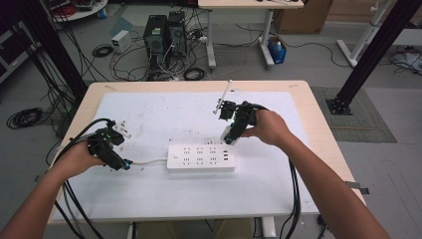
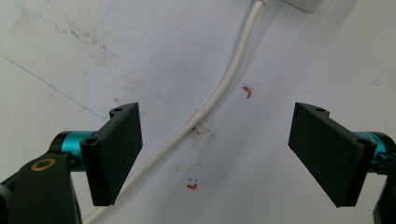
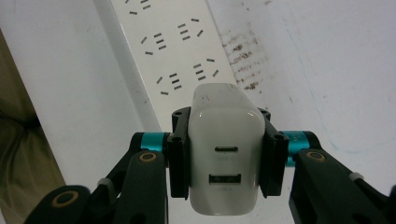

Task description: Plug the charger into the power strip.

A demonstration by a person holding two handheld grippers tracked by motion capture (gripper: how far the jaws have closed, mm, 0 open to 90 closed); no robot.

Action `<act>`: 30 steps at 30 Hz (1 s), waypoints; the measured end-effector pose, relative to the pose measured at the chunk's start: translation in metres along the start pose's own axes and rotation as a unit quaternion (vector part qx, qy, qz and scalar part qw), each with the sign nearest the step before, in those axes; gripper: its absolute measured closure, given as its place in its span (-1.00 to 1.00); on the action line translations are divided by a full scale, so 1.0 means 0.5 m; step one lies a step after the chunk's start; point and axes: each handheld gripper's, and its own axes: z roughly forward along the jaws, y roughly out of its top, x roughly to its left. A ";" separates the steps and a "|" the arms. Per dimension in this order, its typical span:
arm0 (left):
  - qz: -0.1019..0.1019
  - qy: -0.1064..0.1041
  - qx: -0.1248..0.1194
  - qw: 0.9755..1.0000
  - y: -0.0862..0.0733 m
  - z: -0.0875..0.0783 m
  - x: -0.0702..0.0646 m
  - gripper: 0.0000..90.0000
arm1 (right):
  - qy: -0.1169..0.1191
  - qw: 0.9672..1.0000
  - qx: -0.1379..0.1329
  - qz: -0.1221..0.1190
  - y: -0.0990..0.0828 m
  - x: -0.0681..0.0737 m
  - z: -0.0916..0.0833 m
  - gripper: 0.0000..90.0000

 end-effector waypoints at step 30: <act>-0.012 -0.019 -0.005 1.000 -0.026 0.043 -0.002 -0.61 | -0.018 0.976 0.098 -0.195 0.092 0.045 0.151 0.38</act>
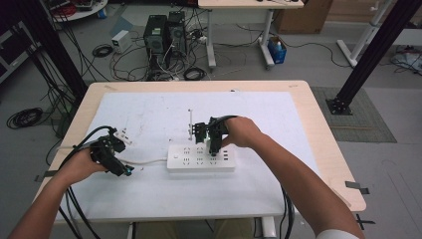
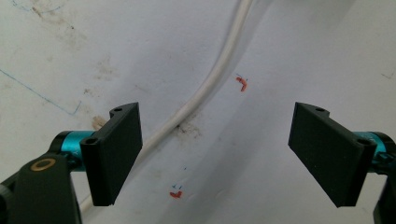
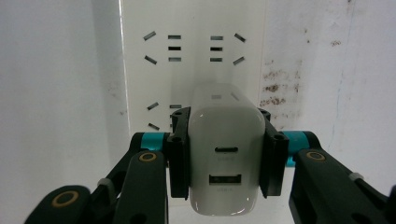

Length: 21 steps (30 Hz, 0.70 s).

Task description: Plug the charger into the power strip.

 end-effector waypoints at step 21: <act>-0.006 -0.003 -0.004 1.000 -0.010 0.013 -0.003 -0.61 | 0.043 0.998 0.027 0.042 0.013 -0.025 0.023 0.39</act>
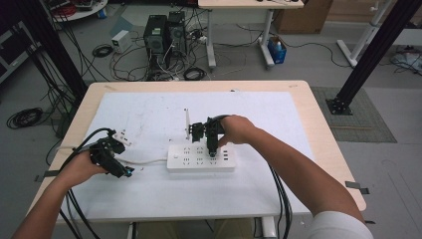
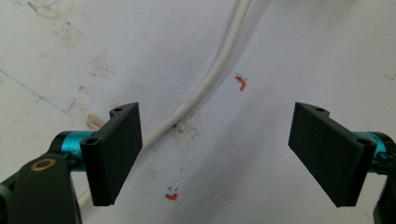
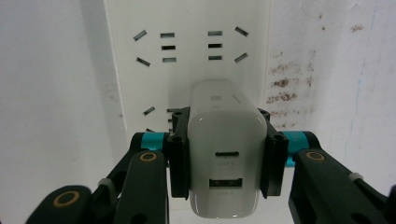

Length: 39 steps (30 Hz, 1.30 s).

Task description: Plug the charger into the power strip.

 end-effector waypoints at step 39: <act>-0.003 0.002 -0.002 1.000 0.015 0.008 0.001 -0.61 | 0.036 0.991 -0.098 0.078 -0.058 -0.013 0.013 -0.55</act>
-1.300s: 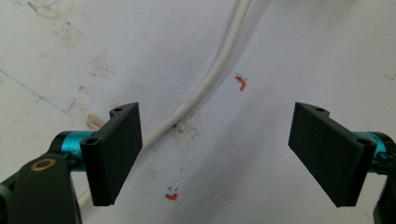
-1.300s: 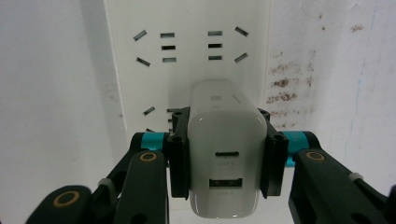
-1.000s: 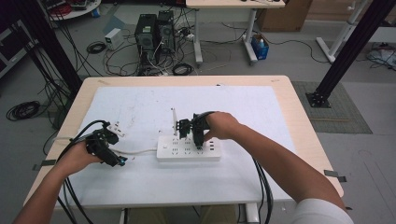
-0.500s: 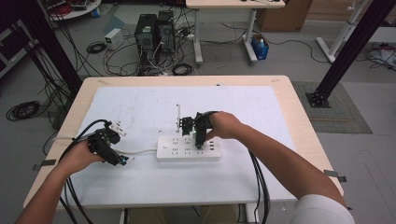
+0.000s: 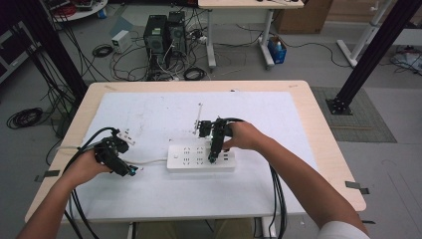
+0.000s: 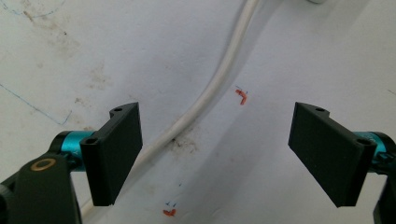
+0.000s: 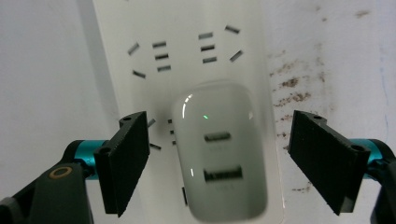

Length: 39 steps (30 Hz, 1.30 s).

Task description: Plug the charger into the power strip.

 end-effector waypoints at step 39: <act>-0.039 0.027 -0.047 0.998 0.015 -0.040 0.018 -0.61 | -0.110 0.951 -0.219 0.190 -0.219 0.019 -0.206 -0.98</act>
